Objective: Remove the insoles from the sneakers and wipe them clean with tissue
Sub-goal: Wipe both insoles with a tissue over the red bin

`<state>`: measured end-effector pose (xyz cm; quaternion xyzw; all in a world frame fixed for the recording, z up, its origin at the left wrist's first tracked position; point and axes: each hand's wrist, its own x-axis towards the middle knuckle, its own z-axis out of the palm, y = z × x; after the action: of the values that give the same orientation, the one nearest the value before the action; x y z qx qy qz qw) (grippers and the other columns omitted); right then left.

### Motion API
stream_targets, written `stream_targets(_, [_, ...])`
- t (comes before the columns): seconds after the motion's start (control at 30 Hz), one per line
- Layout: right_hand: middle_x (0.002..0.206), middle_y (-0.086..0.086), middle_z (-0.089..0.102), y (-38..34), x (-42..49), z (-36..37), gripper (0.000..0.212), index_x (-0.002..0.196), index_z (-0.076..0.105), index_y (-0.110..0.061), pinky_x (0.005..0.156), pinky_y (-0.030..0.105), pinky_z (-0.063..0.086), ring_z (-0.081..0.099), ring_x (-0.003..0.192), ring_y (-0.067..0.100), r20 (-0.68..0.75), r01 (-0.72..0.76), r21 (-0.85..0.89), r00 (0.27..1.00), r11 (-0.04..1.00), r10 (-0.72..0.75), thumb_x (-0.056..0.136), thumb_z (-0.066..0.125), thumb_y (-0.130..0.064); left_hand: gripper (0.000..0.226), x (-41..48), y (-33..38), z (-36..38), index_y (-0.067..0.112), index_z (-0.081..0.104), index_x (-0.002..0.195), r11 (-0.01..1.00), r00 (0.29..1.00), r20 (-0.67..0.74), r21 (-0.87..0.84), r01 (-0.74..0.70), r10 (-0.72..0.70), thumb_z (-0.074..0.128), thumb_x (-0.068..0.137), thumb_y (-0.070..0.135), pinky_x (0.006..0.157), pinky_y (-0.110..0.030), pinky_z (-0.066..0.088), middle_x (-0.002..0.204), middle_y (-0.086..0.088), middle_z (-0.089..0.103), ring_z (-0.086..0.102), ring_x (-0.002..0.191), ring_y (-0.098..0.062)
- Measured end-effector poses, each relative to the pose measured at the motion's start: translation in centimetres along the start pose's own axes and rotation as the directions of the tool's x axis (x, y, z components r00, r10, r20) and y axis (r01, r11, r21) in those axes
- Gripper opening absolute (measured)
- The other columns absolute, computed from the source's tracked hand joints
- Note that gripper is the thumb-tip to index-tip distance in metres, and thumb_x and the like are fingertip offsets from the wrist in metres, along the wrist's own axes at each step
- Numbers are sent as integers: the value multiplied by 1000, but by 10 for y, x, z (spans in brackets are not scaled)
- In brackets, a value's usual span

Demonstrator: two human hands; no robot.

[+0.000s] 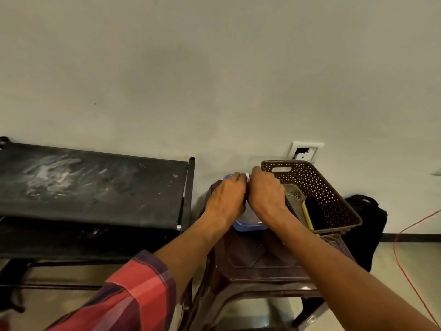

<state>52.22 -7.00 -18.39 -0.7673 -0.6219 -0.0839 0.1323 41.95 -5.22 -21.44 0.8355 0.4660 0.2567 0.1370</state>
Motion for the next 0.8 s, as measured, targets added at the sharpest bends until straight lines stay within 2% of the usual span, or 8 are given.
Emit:
stream_targets(0.13, [82, 3, 65, -7, -4, -32, 8, 95, 52, -16, 55, 34, 41, 63, 76, 27, -106, 71, 228, 993, 971, -48, 94, 53, -24, 65, 1, 8, -24, 2, 40, 147, 985, 993, -84, -160, 66, -80, 66, 87, 1, 96, -38, 51, 140, -17, 56, 57, 127, -35])
stream_targets(0.23, [73, -4, 63, -18, -4, -75, 9, 85, 54, -20, 58, 34, 48, 60, 71, 18, -160, 92, 542, 987, 836, -4, 86, 58, -28, 80, 1, 20, -66, 12, 34, 153, 859, 947, -111, -462, 219, -301, 71, 84, 32, 100, -37, 52, 143, -10, 57, 58, 127, -29])
stream_targets(0.33, [76, -3, 66, -42, -3, -135, 11, 87, 58, -17, 59, 27, 44, 62, 70, 14, -132, 52, 773, 988, 632, 80, 85, 61, -28, 75, -7, 25, -141, 15, 51, 137, 415, 853, 54, -857, 307, -520, 74, 71, 42, 88, -42, 61, 133, -11, 65, 68, 109, -26])
stream_targets(0.37, [79, -3, 67, -52, -3, -152, 11, 89, 59, -17, 59, 25, 44, 63, 71, 14, -138, 64, 814, 987, 577, 86, 86, 62, -28, 63, -13, 24, -169, 12, 57, 131, 270, 853, 124, -917, 294, -506, 75, 76, 35, 88, -44, 62, 128, -14, 68, 70, 108, -30])
stream_targets(0.4, [83, -3, 67, -62, -4, -166, 12, 92, 60, -17, 60, 22, 44, 63, 74, 13, -152, 85, 840, 985, 536, 82, 88, 63, -28, 45, -21, 24, -193, 10, 62, 124, 213, 876, 136, -942, 259, -463, 74, 84, 28, 90, -46, 61, 122, -15, 72, 72, 107, -33])
stream_targets(0.5, [95, -3, 66, -105, -16, -209, 15, 101, 60, -17, 69, 21, 51, 65, 85, 13, -196, 164, 893, 980, 419, 35, 93, 66, -29, 15, -67, 25, -270, 12, 73, 98, 417, 913, -45, -898, 141, -405, 71, 95, 26, 90, -43, 62, 108, -10, 78, 74, 103, -30])
stream_targets(0.63, [100, -2, 69, -177, -51, -256, 18, 102, 62, -18, 80, 31, 58, 68, 91, 16, -230, 228, 940, 973, 254, -20, 92, 68, -32, 19, -133, 22, -359, 13, 76, 94, 634, 880, -250, -770, 72, -404, 71, 95, 32, 90, -42, 62, 102, -7, 78, 74, 100, -30])
stream_targets(0.8, [100, -2, 71, -269, -107, -310, 22, 103, 64, -19, 82, 38, 60, 69, 91, 15, -245, 256, 962, 962, 89, -119, 90, 70, -36, 22, -222, 10, -453, 12, 76, 95, 758, 768, -462, -651, 46, -444, 70, 96, 34, 84, -38, 63, 93, -4, 78, 75, 91, -25])
